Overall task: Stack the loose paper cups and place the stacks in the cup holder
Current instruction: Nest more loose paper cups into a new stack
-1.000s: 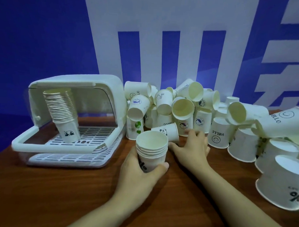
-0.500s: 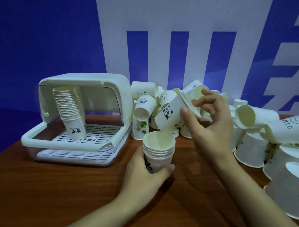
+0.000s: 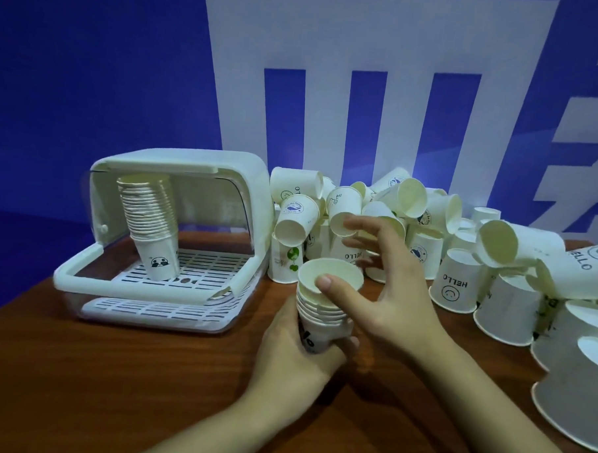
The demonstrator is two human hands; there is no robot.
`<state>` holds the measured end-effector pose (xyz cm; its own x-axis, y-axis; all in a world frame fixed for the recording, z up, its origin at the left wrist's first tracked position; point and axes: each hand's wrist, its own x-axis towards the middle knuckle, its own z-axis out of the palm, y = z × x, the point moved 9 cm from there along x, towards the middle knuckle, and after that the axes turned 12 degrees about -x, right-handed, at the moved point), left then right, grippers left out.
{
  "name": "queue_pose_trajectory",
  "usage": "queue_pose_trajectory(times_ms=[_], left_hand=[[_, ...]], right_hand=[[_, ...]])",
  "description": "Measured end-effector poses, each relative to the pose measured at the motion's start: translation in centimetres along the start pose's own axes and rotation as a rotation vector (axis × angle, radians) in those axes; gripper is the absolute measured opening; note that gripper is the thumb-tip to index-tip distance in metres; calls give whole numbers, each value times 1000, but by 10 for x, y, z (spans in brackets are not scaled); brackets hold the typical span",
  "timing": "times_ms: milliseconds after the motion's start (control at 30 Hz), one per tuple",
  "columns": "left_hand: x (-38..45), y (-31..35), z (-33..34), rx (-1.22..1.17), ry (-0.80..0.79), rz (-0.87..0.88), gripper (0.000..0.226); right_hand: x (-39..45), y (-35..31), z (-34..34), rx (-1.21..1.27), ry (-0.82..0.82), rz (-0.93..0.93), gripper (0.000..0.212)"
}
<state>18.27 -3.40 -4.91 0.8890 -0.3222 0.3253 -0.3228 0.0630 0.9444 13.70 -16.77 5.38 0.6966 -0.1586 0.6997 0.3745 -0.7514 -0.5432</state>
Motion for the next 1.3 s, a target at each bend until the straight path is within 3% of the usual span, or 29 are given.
queue_pose_trajectory(times_ms=[200, 500, 700, 833, 933, 1067, 1167, 1300], left_hand=[[2, -3, -3, 13, 21, -2, 58], [2, -2, -3, 38, 0, -5, 59], [5, -3, -3, 52, -29, -19, 64], [-2, 5, 9, 78, -127, 8, 63], [-11, 16, 21, 97, -220, 59, 61], [-26, 26, 36, 164, -292, 114, 56], [-33, 31, 52, 147, -323, 110, 49], [-39, 34, 62, 151, -324, 122, 50]], right_hand=[[-5, 11, 16, -35, -76, 52, 66], [-4, 8, 17, -104, -46, -25, 49], [-9, 15, 20, -154, -80, 50, 48], [-28, 12, 2, -146, -23, 95, 46], [-53, 0, -33, -95, 108, 183, 30], [-119, -21, -89, -342, 315, 153, 13], [-157, -9, -116, -604, 358, 187, 15], [-152, 11, -132, -749, 349, 275, 19]])
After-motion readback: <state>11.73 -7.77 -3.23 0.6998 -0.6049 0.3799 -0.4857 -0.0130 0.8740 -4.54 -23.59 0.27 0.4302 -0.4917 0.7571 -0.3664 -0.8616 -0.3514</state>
